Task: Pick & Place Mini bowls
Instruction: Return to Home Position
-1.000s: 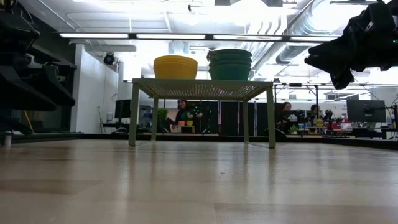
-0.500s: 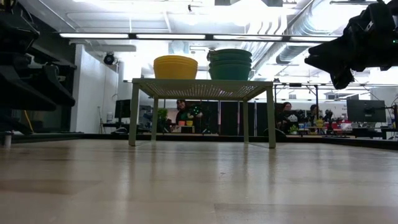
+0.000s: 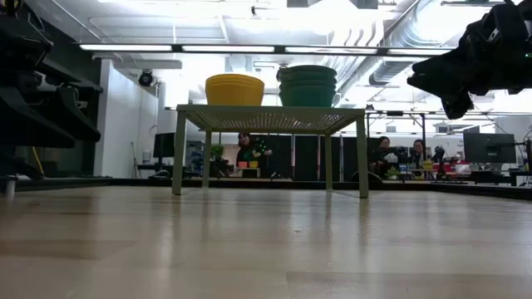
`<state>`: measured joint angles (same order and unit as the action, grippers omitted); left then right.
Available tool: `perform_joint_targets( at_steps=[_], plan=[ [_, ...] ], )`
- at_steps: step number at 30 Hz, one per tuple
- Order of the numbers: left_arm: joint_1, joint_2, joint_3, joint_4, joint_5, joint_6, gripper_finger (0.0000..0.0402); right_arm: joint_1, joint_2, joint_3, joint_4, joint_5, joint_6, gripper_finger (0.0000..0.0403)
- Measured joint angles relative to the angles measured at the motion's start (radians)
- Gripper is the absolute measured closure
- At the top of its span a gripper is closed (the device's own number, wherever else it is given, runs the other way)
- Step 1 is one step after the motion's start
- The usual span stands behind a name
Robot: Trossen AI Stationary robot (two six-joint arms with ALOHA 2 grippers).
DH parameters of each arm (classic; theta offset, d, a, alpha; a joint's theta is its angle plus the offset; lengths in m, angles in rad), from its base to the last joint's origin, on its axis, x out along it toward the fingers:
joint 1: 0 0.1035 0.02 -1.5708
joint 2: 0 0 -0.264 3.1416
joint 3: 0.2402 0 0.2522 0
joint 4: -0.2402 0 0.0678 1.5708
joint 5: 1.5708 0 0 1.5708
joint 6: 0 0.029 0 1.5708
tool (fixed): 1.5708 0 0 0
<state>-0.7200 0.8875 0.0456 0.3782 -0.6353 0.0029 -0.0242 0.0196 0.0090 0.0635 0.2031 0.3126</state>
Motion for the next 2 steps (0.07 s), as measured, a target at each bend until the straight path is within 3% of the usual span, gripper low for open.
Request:
perform_joint_targets(
  at_steps=[2],
  plan=[
    [0.000,0.000,0.000,0.000,0.000,0.000,0.0250,0.000,0.000,0.000,0.000,0.000,0.000,0.0270]
  ],
)
